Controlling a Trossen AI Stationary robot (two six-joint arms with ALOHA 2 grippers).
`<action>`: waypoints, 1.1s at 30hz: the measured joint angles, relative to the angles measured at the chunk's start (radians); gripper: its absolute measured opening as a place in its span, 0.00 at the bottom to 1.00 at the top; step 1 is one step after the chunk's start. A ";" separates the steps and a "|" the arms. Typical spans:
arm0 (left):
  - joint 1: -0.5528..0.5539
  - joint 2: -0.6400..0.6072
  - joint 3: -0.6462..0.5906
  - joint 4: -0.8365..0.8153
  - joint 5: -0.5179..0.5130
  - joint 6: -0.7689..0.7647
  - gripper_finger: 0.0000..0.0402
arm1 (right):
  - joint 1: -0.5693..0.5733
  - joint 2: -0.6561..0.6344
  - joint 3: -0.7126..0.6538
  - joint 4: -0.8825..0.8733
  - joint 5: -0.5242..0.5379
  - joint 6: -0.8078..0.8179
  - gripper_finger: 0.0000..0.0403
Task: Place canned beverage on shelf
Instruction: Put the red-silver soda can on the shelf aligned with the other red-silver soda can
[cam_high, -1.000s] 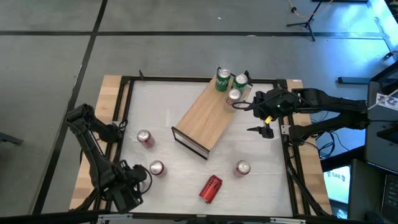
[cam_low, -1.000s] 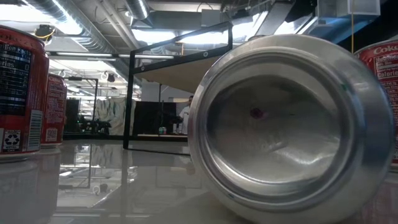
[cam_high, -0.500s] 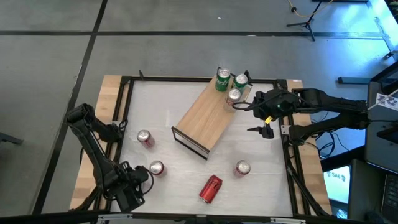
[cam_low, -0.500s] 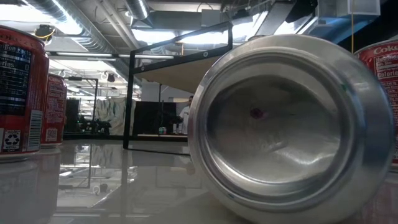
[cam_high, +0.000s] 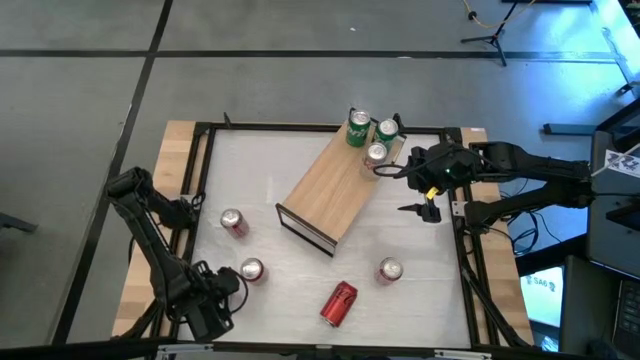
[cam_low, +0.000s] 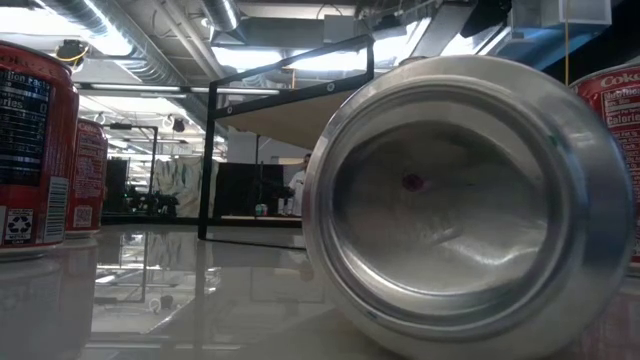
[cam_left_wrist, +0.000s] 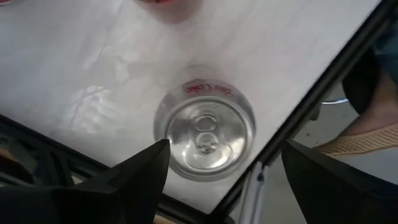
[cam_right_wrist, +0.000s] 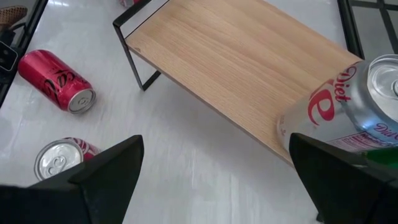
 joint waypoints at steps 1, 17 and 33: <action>0.002 -0.001 0.005 0.000 0.000 0.000 0.74 | 0.000 0.000 0.000 -0.001 0.000 0.000 0.99; -0.010 -0.004 0.024 -0.075 -0.003 0.004 0.74 | 0.000 0.000 0.000 -0.014 0.000 0.000 0.99; -0.036 -0.004 0.013 -0.075 -0.003 0.005 0.74 | 0.000 0.000 0.000 -0.013 0.000 0.000 0.99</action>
